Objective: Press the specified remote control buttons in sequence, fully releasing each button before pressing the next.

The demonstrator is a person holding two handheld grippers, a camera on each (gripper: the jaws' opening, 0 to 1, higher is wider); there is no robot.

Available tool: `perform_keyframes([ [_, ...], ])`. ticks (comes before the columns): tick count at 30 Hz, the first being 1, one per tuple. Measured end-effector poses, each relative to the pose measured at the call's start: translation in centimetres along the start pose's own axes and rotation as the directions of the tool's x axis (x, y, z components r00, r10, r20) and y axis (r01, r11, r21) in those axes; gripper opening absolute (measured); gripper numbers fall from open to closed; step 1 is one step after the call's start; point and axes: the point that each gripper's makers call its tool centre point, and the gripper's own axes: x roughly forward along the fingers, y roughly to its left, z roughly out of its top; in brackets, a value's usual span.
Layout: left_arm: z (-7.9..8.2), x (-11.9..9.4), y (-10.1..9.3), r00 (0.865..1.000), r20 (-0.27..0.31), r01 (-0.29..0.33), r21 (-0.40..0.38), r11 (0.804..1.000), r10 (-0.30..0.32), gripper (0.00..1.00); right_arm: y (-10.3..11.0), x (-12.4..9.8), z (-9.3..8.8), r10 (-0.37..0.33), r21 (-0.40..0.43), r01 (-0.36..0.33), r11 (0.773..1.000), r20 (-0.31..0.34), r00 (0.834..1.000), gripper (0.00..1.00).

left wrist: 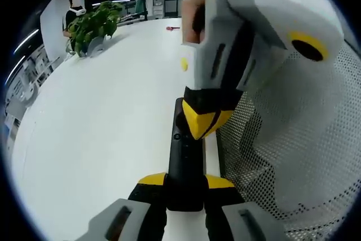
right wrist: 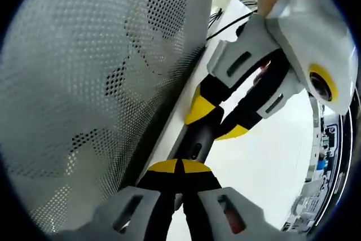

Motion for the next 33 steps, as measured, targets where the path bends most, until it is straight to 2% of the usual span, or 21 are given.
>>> perform_keyframes([
  [2,0.0,0.0,0.0,1.000,0.001,0.001,0.000,1.000,-0.001,0.24,-0.1,0.0,0.0,0.008,0.069,-0.010,0.998,0.031,0.999,0.00],
  [3,0.0,0.0,0.0,1.000,0.001,0.001,-0.001,1.000,-0.001,0.24,-0.2,-0.1,0.0,0.017,0.134,-0.024,0.991,0.059,0.998,0.00],
  [5,0.0,0.0,0.0,1.000,0.002,0.002,-0.002,1.000,-0.002,0.24,-0.3,-0.1,0.0,0.032,0.262,-0.056,0.963,0.096,0.995,0.00],
  [6,0.0,0.0,0.0,1.000,0.003,0.002,-0.003,1.000,-0.002,0.24,-0.4,-0.2,-0.2,0.045,0.329,-0.082,0.941,0.117,0.992,0.00],
  [9,0.1,0.0,0.0,1.000,0.009,0.003,-0.017,1.000,-0.002,0.24,-0.7,-0.1,-0.4,0.049,0.423,-0.109,0.900,0.149,0.988,0.00],
  [10,0.1,0.0,0.1,1.000,0.011,0.003,-0.019,1.000,-0.003,0.24,-0.8,-0.1,-0.5,0.045,0.438,-0.108,0.892,0.152,0.987,0.00],
  [13,0.1,0.0,0.0,1.000,0.011,0.003,-0.020,1.000,-0.003,0.24,-1.0,0.0,-0.7,0.043,0.464,-0.112,0.879,0.155,0.987,0.00],
  [18,0.1,0.0,0.0,1.000,0.013,0.004,-0.022,1.000,-0.004,0.24,-1.2,0.1,-0.8,0.025,0.459,-0.086,0.884,0.138,0.990,0.00],
  [27,0.1,0.0,0.0,1.000,0.015,0.006,-0.026,1.000,-0.005,0.24,-1.1,-0.1,-0.7,-0.002,0.430,-0.048,0.901,0.116,0.993,0.00],
  [29,0.1,0.0,0.0,1.000,0.015,0.005,-0.022,1.000,-0.004,0.24,-1.7,-0.3,-0.9,-0.044,0.408,0.001,0.913,0.094,0.995,0.00],
  [30,0.1,0.0,0.0,1.000,0.015,0.004,-0.023,1.000,-0.004,0.24,-1.8,-0.3,-1.1,-0.042,0.401,0.004,0.916,0.086,0.995,0.00],
  [33,0.1,0.0,0.0,1.000,0.015,0.006,-0.023,1.000,-0.006,0.24,-1.6,-0.1,-1.2,0.003,0.425,-0.047,0.904,0.103,0.995,0.00],
])
